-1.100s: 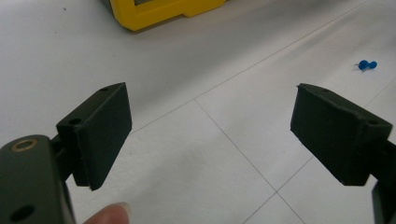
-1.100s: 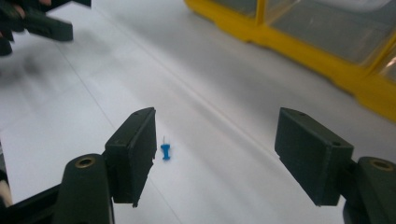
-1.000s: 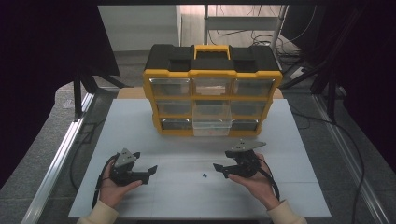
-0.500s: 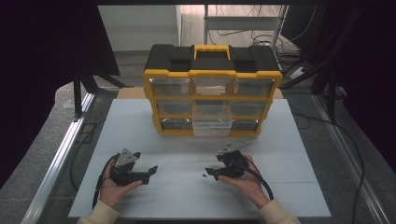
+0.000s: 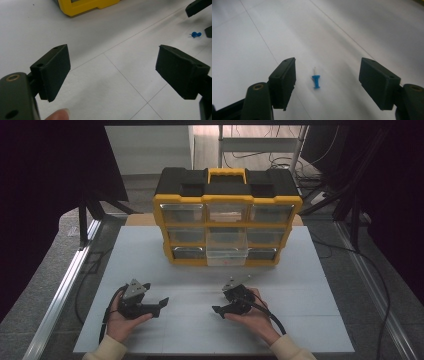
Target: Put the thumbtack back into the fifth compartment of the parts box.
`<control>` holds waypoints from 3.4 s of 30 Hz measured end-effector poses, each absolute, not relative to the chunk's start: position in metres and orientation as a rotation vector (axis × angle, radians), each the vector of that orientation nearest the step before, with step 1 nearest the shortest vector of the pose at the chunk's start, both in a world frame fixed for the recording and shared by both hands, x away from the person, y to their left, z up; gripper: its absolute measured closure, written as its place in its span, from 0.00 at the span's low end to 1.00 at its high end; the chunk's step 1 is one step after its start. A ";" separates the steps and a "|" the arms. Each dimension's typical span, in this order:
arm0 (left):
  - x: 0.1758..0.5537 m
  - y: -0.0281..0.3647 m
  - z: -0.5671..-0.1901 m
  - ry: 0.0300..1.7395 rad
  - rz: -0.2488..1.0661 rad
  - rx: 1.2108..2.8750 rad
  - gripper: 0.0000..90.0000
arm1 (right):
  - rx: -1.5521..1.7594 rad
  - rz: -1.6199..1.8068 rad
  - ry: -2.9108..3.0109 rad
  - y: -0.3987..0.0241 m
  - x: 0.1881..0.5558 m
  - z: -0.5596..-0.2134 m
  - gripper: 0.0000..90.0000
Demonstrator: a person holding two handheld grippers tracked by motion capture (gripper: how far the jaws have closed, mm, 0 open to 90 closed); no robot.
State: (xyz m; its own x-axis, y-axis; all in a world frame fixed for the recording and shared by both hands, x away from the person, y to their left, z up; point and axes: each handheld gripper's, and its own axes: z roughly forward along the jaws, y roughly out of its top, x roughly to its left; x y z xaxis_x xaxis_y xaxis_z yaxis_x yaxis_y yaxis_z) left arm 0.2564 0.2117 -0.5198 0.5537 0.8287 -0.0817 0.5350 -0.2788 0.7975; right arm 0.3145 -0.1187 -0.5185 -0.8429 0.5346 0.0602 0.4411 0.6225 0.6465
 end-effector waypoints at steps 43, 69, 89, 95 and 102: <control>0.256 0.213 -0.519 1.099 0.455 1.960 0.14 | 0.785 1.208 2.652 -0.130 0.304 -0.495 0.93; 0.255 0.213 -0.518 1.102 0.453 1.947 0.14 | 0.730 1.546 2.368 -0.153 0.304 -0.410 0.93; 0.255 0.213 -0.518 1.097 0.452 1.951 0.14 | 0.723 1.595 2.265 -0.160 0.304 -0.373 0.93; 0.254 0.212 -0.518 1.092 0.457 1.951 0.14 | 0.739 1.595 2.247 -0.159 0.311 -0.363 0.93; 0.256 0.212 -0.517 1.092 0.457 1.951 0.14 | 0.769 1.582 2.238 -0.154 0.336 -0.351 0.93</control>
